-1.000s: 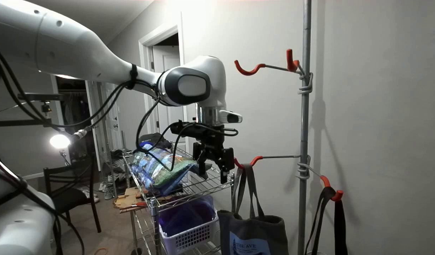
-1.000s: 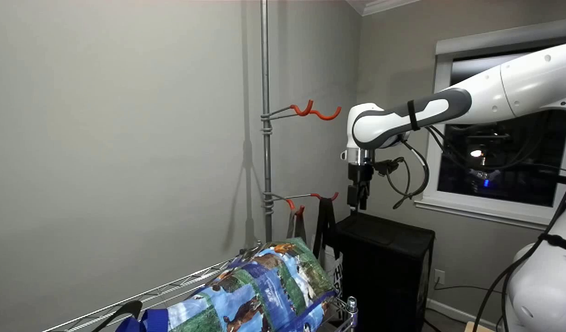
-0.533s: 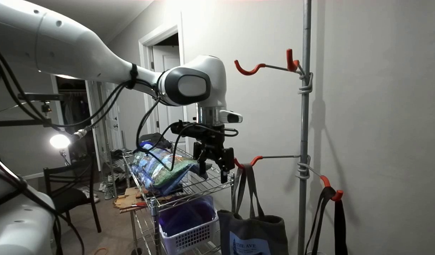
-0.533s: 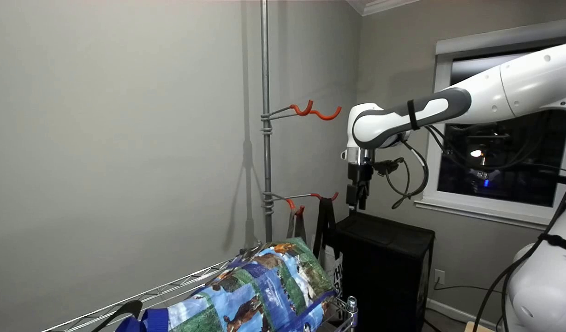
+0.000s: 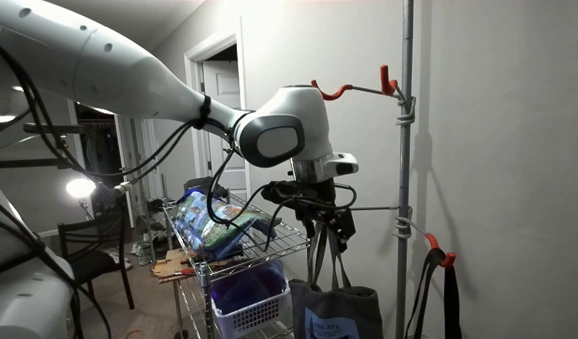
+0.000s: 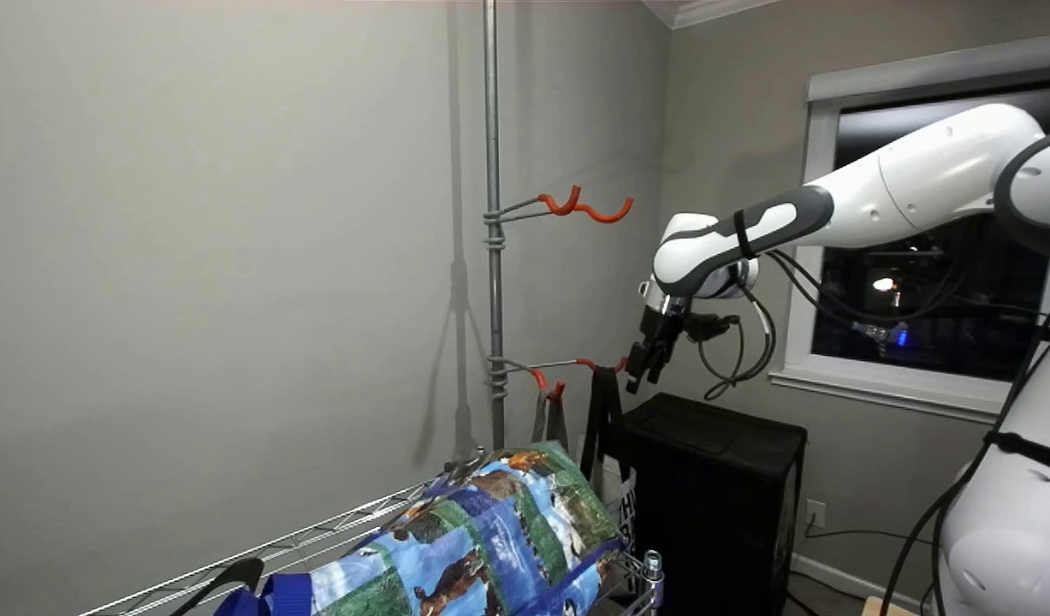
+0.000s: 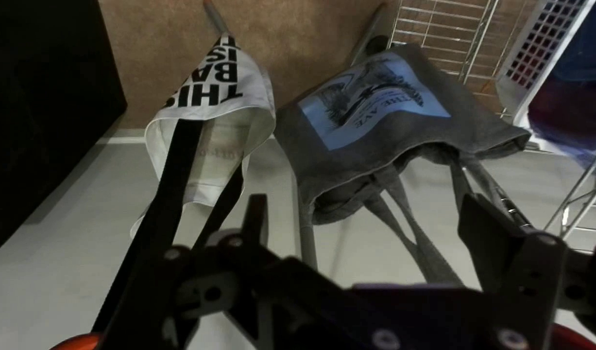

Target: Take the bags off of the coat rack

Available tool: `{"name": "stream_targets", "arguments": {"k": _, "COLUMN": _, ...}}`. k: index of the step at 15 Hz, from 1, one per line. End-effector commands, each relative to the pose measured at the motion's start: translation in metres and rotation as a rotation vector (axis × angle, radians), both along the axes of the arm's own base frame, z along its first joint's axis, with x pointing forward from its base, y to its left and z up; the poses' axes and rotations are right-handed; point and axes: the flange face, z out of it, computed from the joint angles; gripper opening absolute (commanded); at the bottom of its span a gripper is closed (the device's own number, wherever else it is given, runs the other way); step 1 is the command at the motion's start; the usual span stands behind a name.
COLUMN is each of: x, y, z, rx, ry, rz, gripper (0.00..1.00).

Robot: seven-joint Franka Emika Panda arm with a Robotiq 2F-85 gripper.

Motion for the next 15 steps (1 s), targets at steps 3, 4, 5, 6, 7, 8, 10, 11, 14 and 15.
{"name": "stream_targets", "arguments": {"k": 3, "x": 0.015, "y": -0.015, "z": -0.025, "rx": -0.068, "ry": -0.089, "rz": -0.002, "gripper": 1.0}}
{"name": "stream_targets", "arguments": {"k": 4, "x": 0.017, "y": -0.016, "z": -0.029, "rx": -0.075, "ry": -0.093, "rz": -0.003, "gripper": 1.0}}
{"name": "stream_targets", "arguments": {"k": 5, "x": 0.019, "y": -0.017, "z": -0.033, "rx": -0.086, "ry": -0.093, "rz": -0.012, "gripper": 1.0}}
{"name": "stream_targets", "arguments": {"k": 6, "x": 0.02, "y": -0.018, "z": -0.036, "rx": -0.096, "ry": -0.089, "rz": -0.012, "gripper": 1.0}}
{"name": "stream_targets", "arguments": {"k": 7, "x": 0.021, "y": -0.02, "z": -0.039, "rx": -0.112, "ry": -0.084, "rz": -0.019, "gripper": 1.0}}
{"name": "stream_targets", "arguments": {"k": 8, "x": 0.021, "y": -0.023, "z": -0.042, "rx": -0.124, "ry": -0.078, "rz": -0.026, "gripper": 1.0}}
{"name": "stream_targets", "arguments": {"k": 10, "x": 0.021, "y": -0.028, "z": -0.048, "rx": -0.149, "ry": -0.061, "rz": -0.03, "gripper": 1.0}}
{"name": "stream_targets", "arguments": {"k": 11, "x": 0.021, "y": -0.031, "z": -0.05, "rx": -0.159, "ry": -0.052, "rz": -0.034, "gripper": 1.0}}
{"name": "stream_targets", "arguments": {"k": 14, "x": 0.019, "y": -0.04, "z": -0.056, "rx": -0.183, "ry": -0.034, "rz": -0.045, "gripper": 1.0}}
{"name": "stream_targets", "arguments": {"k": 15, "x": 0.018, "y": -0.044, "z": -0.058, "rx": -0.188, "ry": -0.03, "rz": -0.052, "gripper": 1.0}}
